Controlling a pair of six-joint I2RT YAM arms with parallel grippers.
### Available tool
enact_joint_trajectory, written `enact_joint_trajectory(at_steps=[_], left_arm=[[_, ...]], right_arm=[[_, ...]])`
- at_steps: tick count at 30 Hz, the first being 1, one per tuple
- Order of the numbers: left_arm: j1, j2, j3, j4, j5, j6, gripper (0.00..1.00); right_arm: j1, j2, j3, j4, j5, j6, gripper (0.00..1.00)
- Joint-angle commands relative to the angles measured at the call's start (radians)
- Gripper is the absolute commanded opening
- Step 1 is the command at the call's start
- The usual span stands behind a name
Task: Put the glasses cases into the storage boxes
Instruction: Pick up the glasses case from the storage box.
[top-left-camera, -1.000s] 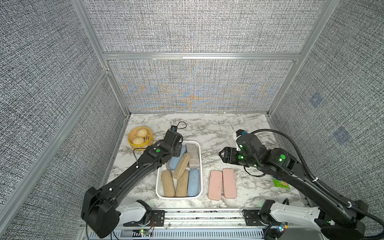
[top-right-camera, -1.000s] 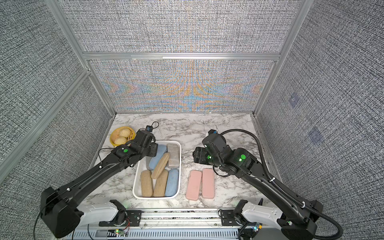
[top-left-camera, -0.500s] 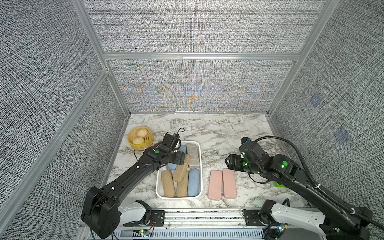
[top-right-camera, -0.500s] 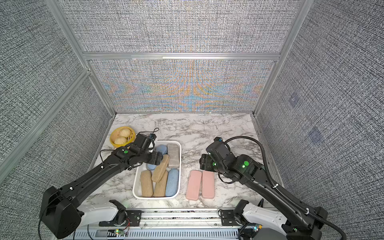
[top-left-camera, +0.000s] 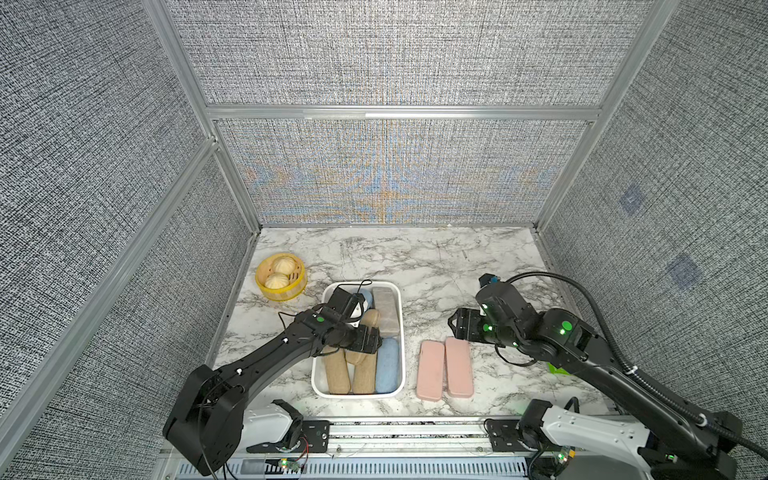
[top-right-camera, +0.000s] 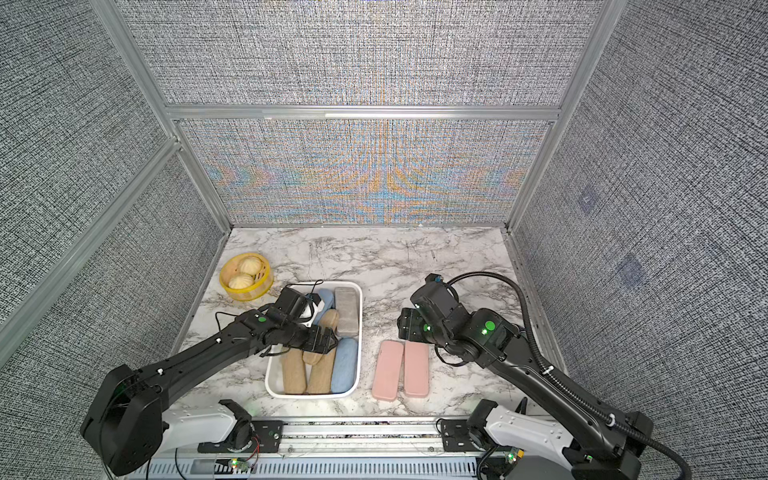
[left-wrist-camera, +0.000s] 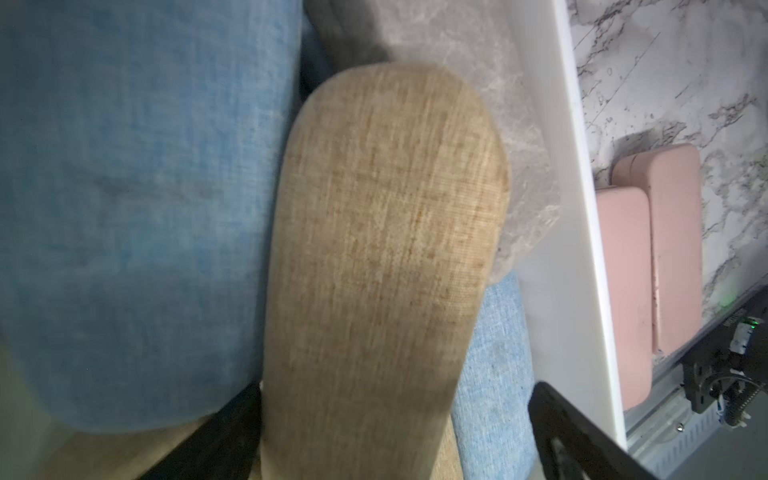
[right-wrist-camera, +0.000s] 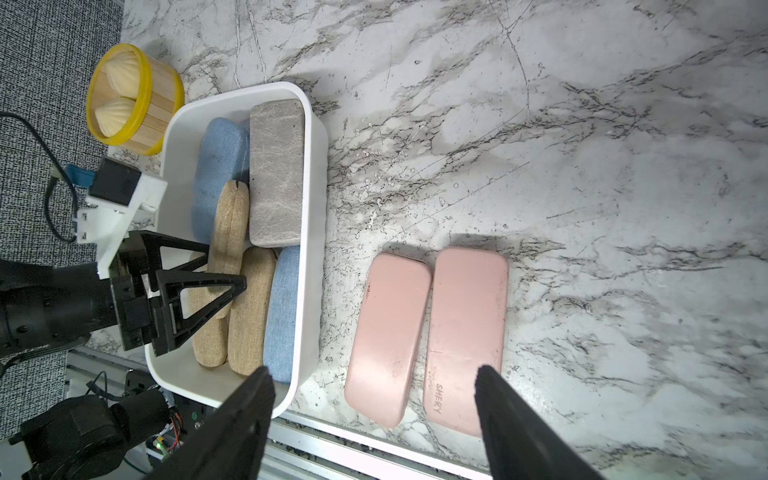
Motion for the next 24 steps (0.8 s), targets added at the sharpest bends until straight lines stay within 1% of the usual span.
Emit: enact_joint_trajectory(at_steps=[1,2,4,5,6,10,14,17,19,20,22,24], left_arm=[[0.0,0.009,-0.008,0.029,0.019,-0.013,0.95],[0.0,0.014,-0.009,0.031,0.019,-0.009,0.89],[0.0,0.026,-0.003,0.027,0.008,-0.006,0.69],[0.0,0.033,0.002,0.02,-0.002,-0.006,0.63],[0.0,0.038,0.008,0.013,-0.004,-0.005,0.6],[-0.002,0.029,0.015,0.005,0.004,-0.009,0.52],[-0.007,0.006,0.044,-0.039,0.0,-0.019,0.48],[-0.026,-0.052,0.083,-0.089,-0.008,-0.033,0.45],[-0.027,-0.101,0.118,-0.145,-0.033,-0.043,0.44],[-0.027,-0.12,0.137,-0.178,-0.06,-0.041,0.45],[-0.026,-0.149,0.185,-0.27,-0.209,-0.05,0.44],[-0.013,-0.157,0.218,-0.332,-0.343,-0.004,0.43]], right_arm=[[0.0,-0.005,-0.005,0.008,0.002,-0.001,0.78],[-0.001,-0.004,-0.004,0.009,0.001,0.0,0.78],[-0.001,0.0,-0.002,0.009,0.002,-0.001,0.78],[0.0,0.003,-0.002,0.009,0.004,-0.002,0.78],[0.0,0.006,0.0,0.009,0.007,-0.001,0.78],[0.0,0.021,0.019,-0.004,0.006,-0.005,0.77],[0.0,0.014,0.024,-0.012,0.013,-0.004,0.77],[0.0,0.008,0.034,-0.025,0.021,-0.008,0.77],[-0.002,-0.002,0.035,-0.027,0.032,-0.01,0.77],[-0.003,-0.005,0.036,-0.027,0.033,-0.01,0.77],[-0.005,-0.009,0.042,-0.028,0.029,-0.014,0.77],[-0.005,-0.009,0.046,-0.027,0.027,-0.018,0.77]])
